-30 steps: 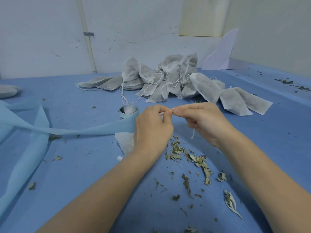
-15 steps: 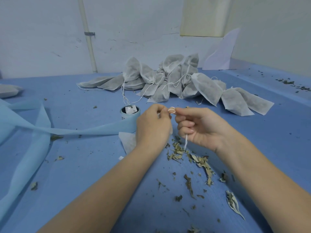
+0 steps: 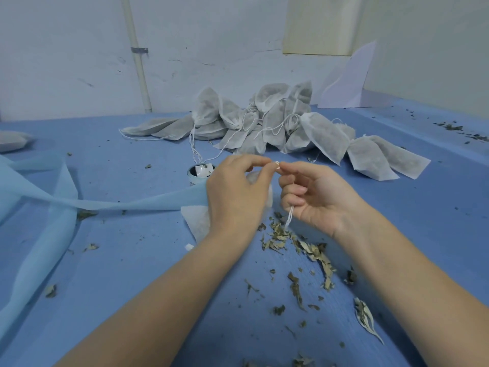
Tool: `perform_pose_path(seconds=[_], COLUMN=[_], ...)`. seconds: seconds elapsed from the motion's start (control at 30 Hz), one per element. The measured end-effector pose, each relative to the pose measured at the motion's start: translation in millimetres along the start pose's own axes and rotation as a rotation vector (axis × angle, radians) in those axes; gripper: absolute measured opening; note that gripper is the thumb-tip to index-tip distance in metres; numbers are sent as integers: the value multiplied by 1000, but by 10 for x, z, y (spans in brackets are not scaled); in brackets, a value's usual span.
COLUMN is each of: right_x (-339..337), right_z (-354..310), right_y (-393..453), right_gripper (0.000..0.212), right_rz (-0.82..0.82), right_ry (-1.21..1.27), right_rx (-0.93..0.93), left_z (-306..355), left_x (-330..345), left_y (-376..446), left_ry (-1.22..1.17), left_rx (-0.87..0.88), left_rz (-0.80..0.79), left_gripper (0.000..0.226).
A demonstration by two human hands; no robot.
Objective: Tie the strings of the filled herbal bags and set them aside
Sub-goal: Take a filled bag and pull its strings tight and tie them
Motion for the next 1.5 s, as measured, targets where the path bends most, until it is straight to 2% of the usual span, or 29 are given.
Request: perform_pose_path(seconds=[0.17, 0.23, 0.3, 0.4, 0.5, 0.6, 0.73, 0.93, 1.03, 1.1, 1.2, 1.27, 1.33, 1.4, 1.5], right_x=[-100, -99, -95, -69, 43, 181, 118, 135, 151, 107, -76, -215, -362, -527, -720], right_z=[-300, -379, -412, -389, -333, -273, -322, -393, -442, -500, -570, -596, -635, -653, -610], right_y=[-41, -75, -89, -58, -33, -39, -66, -99, -102, -131, -155, -147, -153, -179, -198], right_gripper=[8, 11, 9, 4, 17, 17, 17, 12, 10, 11, 14, 21, 32, 40, 46], right_rz=[130, 134, 115, 44, -45, -93, 53, 124, 130, 160, 264, 311, 377, 475, 598], right_ry=[-381, -490, -495, -344, -326, -304, -468, -625, -656, -683, -567, -378, -215, -84, 32], right_rx=[-289, -353, -380, -370, -369, -402, -477, -568, -606, -642, -660, -644, -641, -643, -624], left_z=[206, 227, 179, 85, 12, -38, -59, -211, -199, -170, -138, -176, -226, -195, -171], left_x=[-24, 6, 55, 77, 135, 143, 115, -30, -49, -7, 126, 220, 331, 422, 559], left_y=[41, 64, 100, 125, 124, 134, 166, 217, 244, 252, 237, 181, 75, -26, -125], left_ry=[358, 386, 340, 242, 174, 131, 103, -251, -254, -231, -210, -224, -326, -440, -546], left_rx=[178, 190, 139, -3, -103, -169, -210, -404, -364, -326, -288, -352, -469, -511, -524], left_rz=[13, -22, -88, -144, -210, -237, -230, -110, -83, -120, -269, -397, -559, -686, -765], left_gripper=[13, 15, 14, 12, 14, 15, 22, 25, 20, 18, 15, 11, 21, 27, 36])
Point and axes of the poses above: each hand's wrist, its own y-axis towards the middle knuckle, its own x-axis out of the palm, z = x × y, the point moved 10 cm from there along y, towards the middle knuckle, and after that the axes turned 2 degrees about -z, right-handed, at the moved point
